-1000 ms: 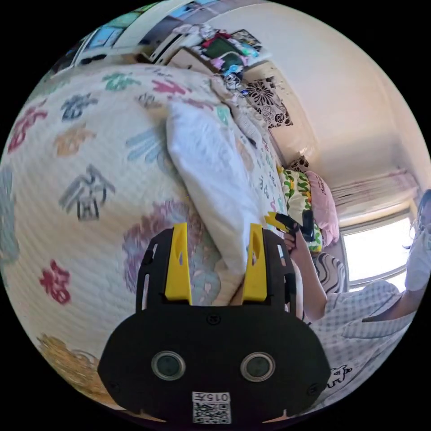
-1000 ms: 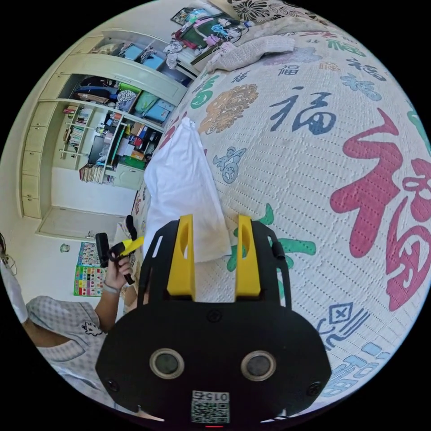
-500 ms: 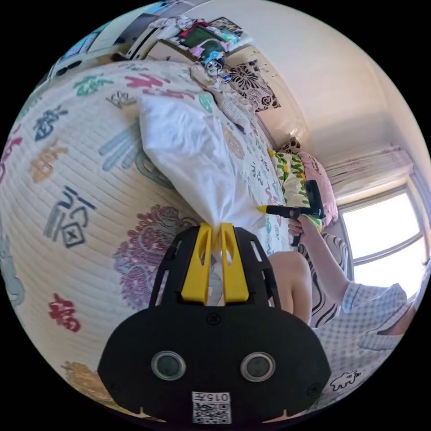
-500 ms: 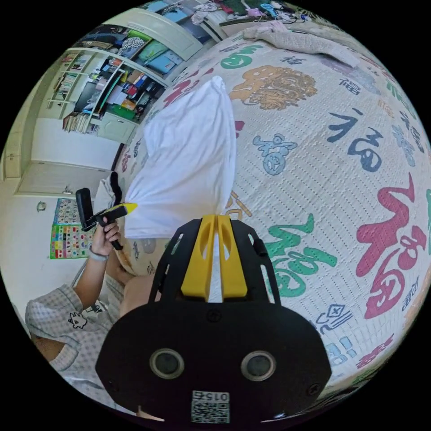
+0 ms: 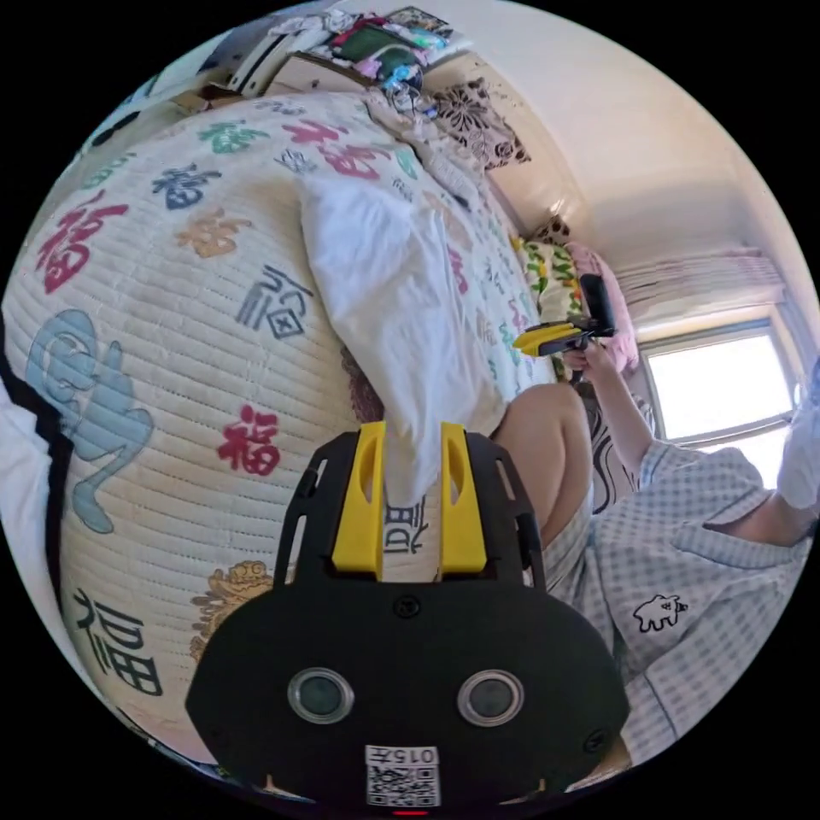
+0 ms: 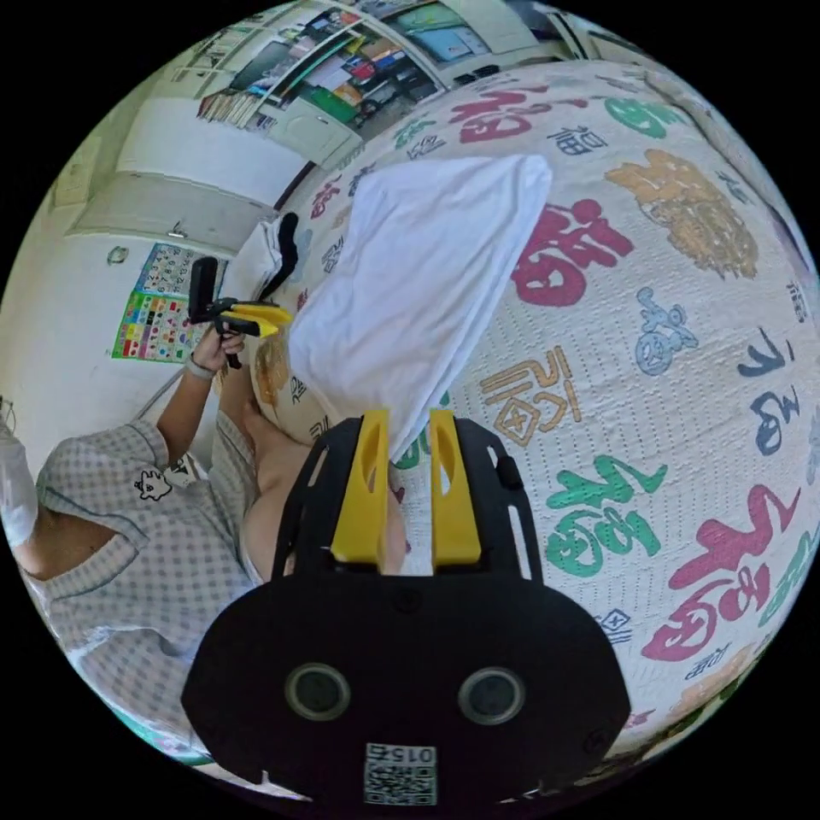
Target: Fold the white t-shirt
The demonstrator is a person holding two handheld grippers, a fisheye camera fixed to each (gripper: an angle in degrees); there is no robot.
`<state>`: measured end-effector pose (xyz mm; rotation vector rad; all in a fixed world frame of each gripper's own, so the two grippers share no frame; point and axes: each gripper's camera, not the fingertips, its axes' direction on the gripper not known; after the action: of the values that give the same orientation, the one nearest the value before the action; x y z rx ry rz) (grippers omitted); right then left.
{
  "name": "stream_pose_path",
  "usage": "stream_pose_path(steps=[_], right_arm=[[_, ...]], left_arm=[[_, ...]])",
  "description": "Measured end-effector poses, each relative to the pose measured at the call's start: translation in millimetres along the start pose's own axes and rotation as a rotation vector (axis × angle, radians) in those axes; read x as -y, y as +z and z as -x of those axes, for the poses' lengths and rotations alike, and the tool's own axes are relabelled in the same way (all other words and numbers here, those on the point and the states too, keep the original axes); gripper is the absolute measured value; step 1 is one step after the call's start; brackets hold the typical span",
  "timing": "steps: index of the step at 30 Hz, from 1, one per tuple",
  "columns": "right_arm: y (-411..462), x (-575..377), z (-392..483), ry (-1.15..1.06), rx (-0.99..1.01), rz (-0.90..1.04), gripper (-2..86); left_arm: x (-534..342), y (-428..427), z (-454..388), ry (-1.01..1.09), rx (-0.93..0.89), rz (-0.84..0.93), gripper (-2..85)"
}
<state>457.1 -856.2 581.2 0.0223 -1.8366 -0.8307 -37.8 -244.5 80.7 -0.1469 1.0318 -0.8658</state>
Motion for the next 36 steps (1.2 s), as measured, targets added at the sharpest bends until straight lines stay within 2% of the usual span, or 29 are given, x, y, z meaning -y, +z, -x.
stream_pose_path(steps=[4,7,12,15,18,20,23,25,29,30,32,34,36], right_arm=[[-40,42,-30,0.169,-0.029,-0.326,9.3],[-33,91,-46,0.261,0.037,-0.400,10.5],[4,152,-64,0.338,0.066,-0.336,9.5],[20,162,-69,0.317,0.018,-0.321,5.5],[13,155,-78,0.296,0.080,-0.398,3.0],[1,160,-79,0.259,0.055,-0.405,1.1],[6,174,-72,0.225,-0.071,-0.335,0.8],[11,177,-75,0.240,-0.068,-0.323,1.5],[-11,159,-89,0.291,-0.112,-0.438,7.9],[-13,157,-91,0.281,-0.086,-0.445,8.2],[-8,155,-106,0.249,0.107,-0.420,10.4],[3,159,-111,0.232,0.178,-0.385,11.3],[8,165,-108,0.206,0.159,-0.387,11.7]], left_arm=[[43,-35,9,0.014,0.135,-0.155,12.7],[92,-27,31,-0.044,0.116,-0.204,15.7],[145,7,68,-0.138,0.018,-0.249,16.7],[155,24,83,-0.192,0.042,-0.190,12.3],[156,18,88,-0.157,0.040,-0.177,6.9],[156,9,85,-0.107,0.081,-0.198,5.2],[160,11,87,-0.087,0.117,-0.205,5.3],[161,16,95,-0.104,0.157,-0.165,6.4],[144,-3,111,-0.130,0.057,-0.201,11.3],[141,-7,112,-0.123,0.058,-0.207,12.1],[128,-17,121,-0.108,0.061,-0.213,13.6],[121,-19,131,-0.104,0.010,-0.219,14.0],[119,-19,140,-0.099,-0.045,-0.226,14.4]])
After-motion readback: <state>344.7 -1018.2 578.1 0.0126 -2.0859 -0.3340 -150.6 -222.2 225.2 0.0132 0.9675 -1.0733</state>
